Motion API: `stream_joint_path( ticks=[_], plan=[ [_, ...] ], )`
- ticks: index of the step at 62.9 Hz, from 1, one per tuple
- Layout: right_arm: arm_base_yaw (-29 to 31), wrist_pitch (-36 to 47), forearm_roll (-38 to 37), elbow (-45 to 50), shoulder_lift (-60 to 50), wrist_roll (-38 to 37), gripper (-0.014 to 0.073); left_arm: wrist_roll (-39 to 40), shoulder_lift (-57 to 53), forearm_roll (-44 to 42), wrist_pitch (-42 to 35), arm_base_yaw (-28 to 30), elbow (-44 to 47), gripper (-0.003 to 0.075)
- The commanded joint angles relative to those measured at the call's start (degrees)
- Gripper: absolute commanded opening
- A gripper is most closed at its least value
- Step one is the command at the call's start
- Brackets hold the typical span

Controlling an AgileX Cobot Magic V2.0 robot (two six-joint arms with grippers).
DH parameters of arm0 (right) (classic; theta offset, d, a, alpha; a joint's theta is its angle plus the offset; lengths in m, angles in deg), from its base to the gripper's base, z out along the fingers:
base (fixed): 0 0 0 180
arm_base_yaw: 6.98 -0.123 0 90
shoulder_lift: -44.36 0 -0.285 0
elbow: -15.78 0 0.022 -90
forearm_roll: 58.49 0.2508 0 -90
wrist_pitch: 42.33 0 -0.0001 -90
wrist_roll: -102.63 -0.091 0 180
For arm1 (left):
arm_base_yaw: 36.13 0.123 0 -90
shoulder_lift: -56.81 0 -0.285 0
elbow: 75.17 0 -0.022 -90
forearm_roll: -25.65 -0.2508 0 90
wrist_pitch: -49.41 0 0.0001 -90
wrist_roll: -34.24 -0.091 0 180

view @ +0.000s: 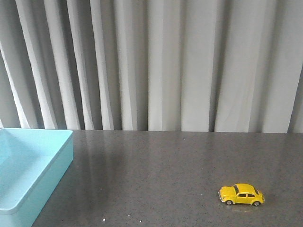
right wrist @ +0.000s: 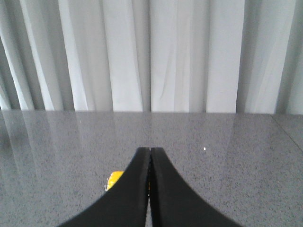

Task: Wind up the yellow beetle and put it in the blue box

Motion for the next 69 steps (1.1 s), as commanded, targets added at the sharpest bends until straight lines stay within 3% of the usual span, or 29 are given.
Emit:
stream_joint_path(
  ticks=[1, 25, 33, 39, 48, 53, 59, 69],
  plan=[
    [0.34, -0.76, -0.90, -4.63, 4.81, 0.43, -0.0004, 0.36, 6.07, -0.04, -1.67, 0.24, -5.57, -0.0006],
    [0.34, -10.43, -2.07, -4.26, 10.79, 0.43, -0.0003, 0.54, 12.35, 0.01, 4.97, 0.24, -5.79, 0.0000],
    [0.34, -10.66, -3.01, -4.26, 10.79, 0.43, 0.0032, 0.54, 13.25, 0.01, 8.25, 0.24, -5.79, 0.0069],
    [0.34, -11.90, -4.65, -4.26, 10.79, 0.43, 0.0131, 0.54, 14.33, -0.04, 9.76, 0.24, -5.79, 0.0192],
    [0.34, -13.17, -4.65, -4.26, 10.79, 0.43, 0.0406, 0.54, 15.05, -0.04, 9.35, 0.24, -5.79, 0.0446],
    [0.34, -13.21, -4.65, -4.26, 10.79, 0.43, 0.0552, 0.54, 15.05, -0.04, 9.01, 0.24, -5.79, 0.0544],
    [0.34, -13.03, -3.97, -4.26, 10.79, 0.43, 0.0655, 0.49, 15.05, -0.04, 9.03, 0.24, -5.79, 0.0601],
    [0.34, -12.91, -1.24, -5.19, 12.01, 0.91, 0.0655, 0.62, 15.05, -0.63, 9.22, 0.24, -5.79, 0.0584]
  ],
)
